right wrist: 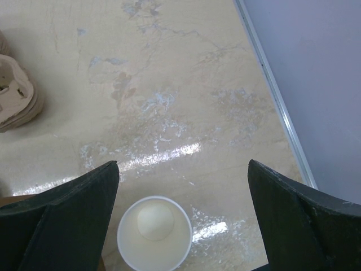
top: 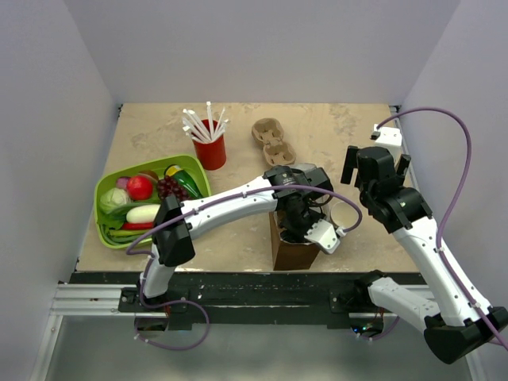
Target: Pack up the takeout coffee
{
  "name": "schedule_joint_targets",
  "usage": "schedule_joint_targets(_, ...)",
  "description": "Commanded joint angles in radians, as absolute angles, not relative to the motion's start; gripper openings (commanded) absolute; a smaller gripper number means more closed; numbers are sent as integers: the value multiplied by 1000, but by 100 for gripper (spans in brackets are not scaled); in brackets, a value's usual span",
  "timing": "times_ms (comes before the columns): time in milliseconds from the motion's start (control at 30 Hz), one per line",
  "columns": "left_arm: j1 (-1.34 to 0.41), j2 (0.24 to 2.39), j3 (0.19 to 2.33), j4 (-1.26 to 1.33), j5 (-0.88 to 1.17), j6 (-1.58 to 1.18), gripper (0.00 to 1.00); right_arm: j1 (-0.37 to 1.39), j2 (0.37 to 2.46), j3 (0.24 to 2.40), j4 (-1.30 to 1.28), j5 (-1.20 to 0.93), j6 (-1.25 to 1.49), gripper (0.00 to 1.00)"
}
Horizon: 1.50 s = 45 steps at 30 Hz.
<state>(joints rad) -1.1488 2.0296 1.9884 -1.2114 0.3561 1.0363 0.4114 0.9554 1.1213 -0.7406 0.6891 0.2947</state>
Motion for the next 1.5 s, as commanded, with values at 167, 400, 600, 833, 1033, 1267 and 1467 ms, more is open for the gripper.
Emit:
schedule_joint_targets(167,-1167,2010,1980,-1189,333,1025,18,411,946,1134,-723,696,295,98)
schedule_joint_targets(400,-1170,2006,1997,-1190,334,1022,23,410,943,1140,-723,689,293,98)
schedule_joint_targets(600,-1175,2002,2028,-1189,328,1009,29,410,940,1146,-729,684,290,98)
schedule_joint_targets(833,-1193,1985,2042,-1169,288,988,40,411,925,1150,-738,681,293,98)
schedule_joint_targets(1033,-1197,1976,2054,-1147,250,963,46,410,905,1161,-742,678,302,98)
schedule_joint_targets(1267,-1197,1968,2048,-1128,213,951,46,411,899,1167,-739,649,299,98)
schedule_joint_targets(1467,-1195,1960,2040,-1117,186,950,43,410,897,1166,-741,626,299,98)
